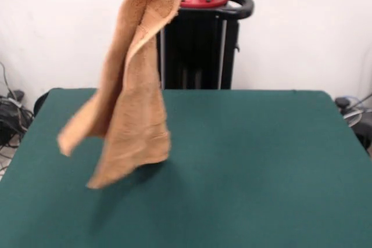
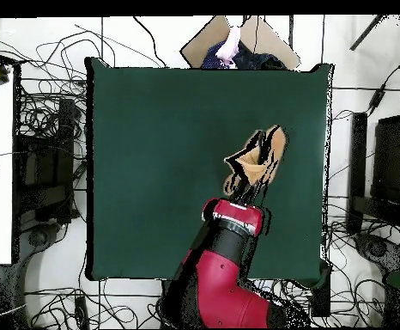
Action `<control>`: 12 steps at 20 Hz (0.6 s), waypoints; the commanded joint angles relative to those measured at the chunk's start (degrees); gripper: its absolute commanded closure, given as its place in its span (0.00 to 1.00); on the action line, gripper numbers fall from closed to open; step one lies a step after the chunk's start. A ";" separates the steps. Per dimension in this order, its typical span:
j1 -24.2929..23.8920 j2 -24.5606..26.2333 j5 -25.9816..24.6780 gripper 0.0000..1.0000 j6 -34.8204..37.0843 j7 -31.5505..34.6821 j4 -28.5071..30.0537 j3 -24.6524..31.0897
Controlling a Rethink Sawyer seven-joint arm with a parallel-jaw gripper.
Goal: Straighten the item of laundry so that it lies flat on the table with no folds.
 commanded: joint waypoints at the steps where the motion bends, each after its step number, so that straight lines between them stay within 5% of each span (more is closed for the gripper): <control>1: 0.42 4.38 6.80 1.00 -1.69 7.49 8.06 -1.14; 12: 7.03 0.60 10.75 1.00 10.33 6.05 11.44 -2.69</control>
